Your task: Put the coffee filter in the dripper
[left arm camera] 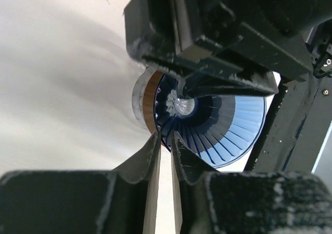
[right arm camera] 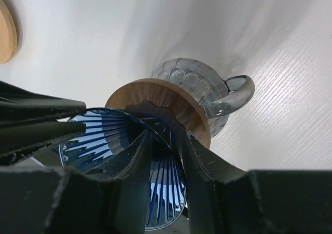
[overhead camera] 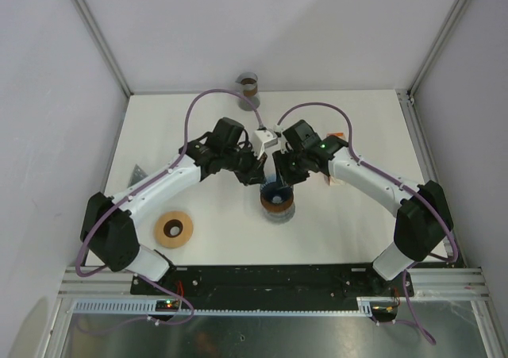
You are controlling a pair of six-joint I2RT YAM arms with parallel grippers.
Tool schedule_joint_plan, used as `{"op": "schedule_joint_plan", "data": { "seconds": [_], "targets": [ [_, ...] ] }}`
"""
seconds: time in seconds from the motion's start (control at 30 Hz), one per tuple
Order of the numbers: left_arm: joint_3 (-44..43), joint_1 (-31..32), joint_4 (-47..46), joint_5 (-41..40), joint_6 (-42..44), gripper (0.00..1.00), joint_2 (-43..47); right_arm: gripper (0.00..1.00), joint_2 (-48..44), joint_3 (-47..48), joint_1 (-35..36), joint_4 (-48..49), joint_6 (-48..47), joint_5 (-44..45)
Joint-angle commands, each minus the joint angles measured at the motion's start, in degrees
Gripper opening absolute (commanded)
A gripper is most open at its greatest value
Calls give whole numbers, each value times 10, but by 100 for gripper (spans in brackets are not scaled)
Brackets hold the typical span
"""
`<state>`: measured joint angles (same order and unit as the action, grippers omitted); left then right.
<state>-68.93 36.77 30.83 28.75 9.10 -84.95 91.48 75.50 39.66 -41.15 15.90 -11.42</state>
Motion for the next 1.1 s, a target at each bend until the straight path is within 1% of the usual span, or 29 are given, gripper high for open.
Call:
{"op": "schedule_joint_plan", "data": {
  "seconds": [0.0, 0.3, 0.4, 0.57, 0.67, 1.07],
  "targets": [
    [-16, 11, 36, 5, 1, 19, -13, 36, -15, 18, 5, 25, -4, -7],
    [-39, 11, 37, -9, 3, 28, -6, 44, -18, 37, 5, 19, -7, 3],
    [-43, 11, 37, -15, 4, 32, -4, 49, -21, 50, 4, 3, -12, 19],
    [-47, 11, 36, -15, 5, 37, -1, 62, -37, 64, 4, -16, -19, 45],
    [-49, 11, 37, -14, 4, 40, 0, 66, -48, 73, 4, -25, -22, 57],
    [-60, 11, 37, -15, 10, 63, 17, 76, -115, 102, -13, -52, -35, 127]
  ]
}}
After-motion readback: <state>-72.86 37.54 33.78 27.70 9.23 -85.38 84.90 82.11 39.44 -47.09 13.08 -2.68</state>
